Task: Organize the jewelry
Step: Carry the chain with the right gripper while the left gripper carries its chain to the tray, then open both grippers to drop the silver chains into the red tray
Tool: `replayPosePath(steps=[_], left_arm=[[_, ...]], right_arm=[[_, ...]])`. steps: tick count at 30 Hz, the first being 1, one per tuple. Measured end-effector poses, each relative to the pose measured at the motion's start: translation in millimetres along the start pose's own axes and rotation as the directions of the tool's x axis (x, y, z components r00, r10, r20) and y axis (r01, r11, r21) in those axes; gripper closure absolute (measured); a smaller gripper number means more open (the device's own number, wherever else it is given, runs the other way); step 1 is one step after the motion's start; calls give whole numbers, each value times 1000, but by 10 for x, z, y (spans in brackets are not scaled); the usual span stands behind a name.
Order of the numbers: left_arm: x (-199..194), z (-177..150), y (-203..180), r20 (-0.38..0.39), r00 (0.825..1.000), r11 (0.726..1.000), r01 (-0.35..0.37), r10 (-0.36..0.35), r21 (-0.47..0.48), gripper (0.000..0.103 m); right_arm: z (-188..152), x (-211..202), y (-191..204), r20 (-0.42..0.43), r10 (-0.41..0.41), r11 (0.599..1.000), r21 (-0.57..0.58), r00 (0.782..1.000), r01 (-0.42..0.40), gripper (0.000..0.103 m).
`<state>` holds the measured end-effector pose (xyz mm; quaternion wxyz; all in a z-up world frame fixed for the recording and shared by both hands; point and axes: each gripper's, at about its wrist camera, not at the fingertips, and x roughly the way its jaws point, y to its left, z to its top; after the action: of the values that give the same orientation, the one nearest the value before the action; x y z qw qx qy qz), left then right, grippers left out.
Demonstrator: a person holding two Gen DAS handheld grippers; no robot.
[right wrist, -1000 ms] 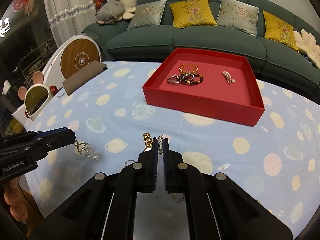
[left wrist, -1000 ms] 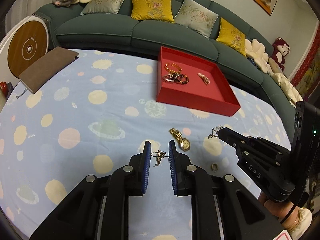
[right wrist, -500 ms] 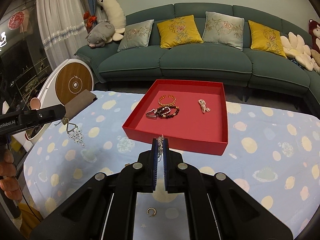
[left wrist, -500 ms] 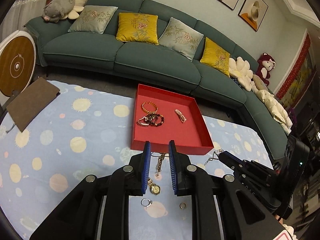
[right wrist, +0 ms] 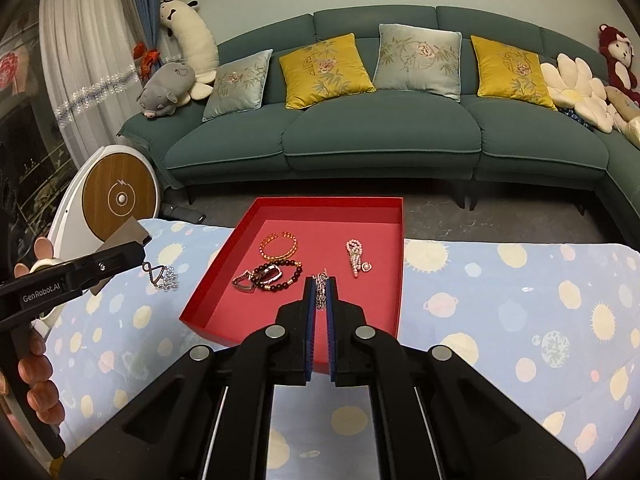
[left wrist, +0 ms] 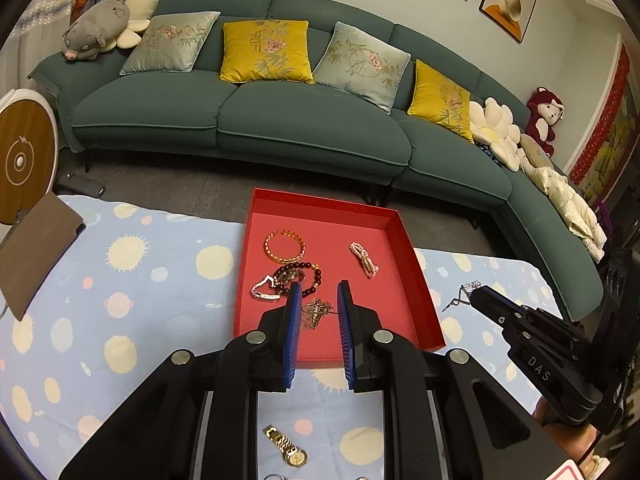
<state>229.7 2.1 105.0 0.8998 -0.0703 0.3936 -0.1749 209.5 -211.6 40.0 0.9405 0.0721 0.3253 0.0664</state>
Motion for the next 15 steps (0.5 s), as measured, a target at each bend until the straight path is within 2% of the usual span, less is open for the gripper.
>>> replayPosePath(steps=[7,15], left_arm=[[409,38,-60,-57,998,1000,2,-2,-4,88],[699,-7,-115,-106,994,1000,21,-22,-15,88]], right_arm=[[31,318,-96,-50,19,999,33,999,-17,99],[-28,519,-149,-91,9,999,42,996,-5,99]])
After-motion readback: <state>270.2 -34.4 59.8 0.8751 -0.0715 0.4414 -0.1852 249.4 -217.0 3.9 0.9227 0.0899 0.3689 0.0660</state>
